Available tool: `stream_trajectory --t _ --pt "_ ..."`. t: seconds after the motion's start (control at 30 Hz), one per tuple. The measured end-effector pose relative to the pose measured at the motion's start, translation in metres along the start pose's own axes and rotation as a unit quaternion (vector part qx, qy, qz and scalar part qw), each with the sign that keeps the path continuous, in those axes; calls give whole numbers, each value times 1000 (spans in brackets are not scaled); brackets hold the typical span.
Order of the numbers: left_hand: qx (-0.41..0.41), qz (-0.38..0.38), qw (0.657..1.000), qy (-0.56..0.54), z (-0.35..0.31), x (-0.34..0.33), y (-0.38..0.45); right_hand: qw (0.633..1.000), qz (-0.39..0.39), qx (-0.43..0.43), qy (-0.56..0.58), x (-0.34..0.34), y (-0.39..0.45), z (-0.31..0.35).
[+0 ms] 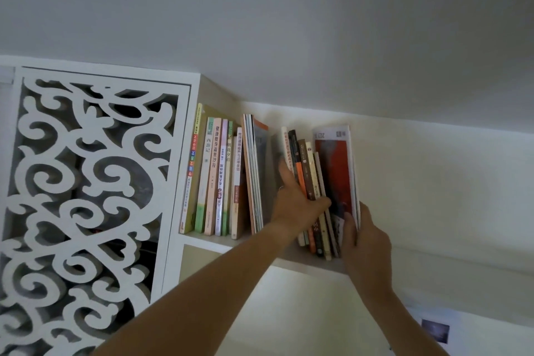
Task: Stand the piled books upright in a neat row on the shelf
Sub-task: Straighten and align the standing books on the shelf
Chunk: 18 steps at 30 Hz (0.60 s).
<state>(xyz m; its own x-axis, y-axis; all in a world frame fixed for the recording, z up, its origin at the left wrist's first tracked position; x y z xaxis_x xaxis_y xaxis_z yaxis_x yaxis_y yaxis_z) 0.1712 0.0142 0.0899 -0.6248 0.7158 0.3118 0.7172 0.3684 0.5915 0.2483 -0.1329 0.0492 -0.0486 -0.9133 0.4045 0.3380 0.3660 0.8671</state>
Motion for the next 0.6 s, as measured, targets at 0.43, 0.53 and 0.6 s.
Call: stream_trajectory --t 0.43,0.53,0.6 --pt "-38 -82 992 85 6 -18 -26 997 42 15 -69 -21 0 32" --pt "-23 -157 973 168 3 -6 -31 989 56 38 -129 -30 -3 37" --pt "-1 -174 973 150 -4 -4 -31 990 70 32 -122 -32 -5 37"
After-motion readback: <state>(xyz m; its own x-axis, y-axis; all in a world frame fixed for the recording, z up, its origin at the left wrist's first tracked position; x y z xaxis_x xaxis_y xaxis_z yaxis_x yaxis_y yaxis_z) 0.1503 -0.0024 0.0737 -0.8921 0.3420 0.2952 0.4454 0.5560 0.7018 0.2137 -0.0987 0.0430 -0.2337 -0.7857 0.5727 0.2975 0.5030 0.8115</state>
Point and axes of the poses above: each hand's wrist, its own y-axis towards the middle knuckle, its own x-axis out of the back of the hand, z = x × y, the point moved 6 cm from there along y, towards the middle knuckle, and after that the axes turned 12 degrees about z, right-handed, at the moved point
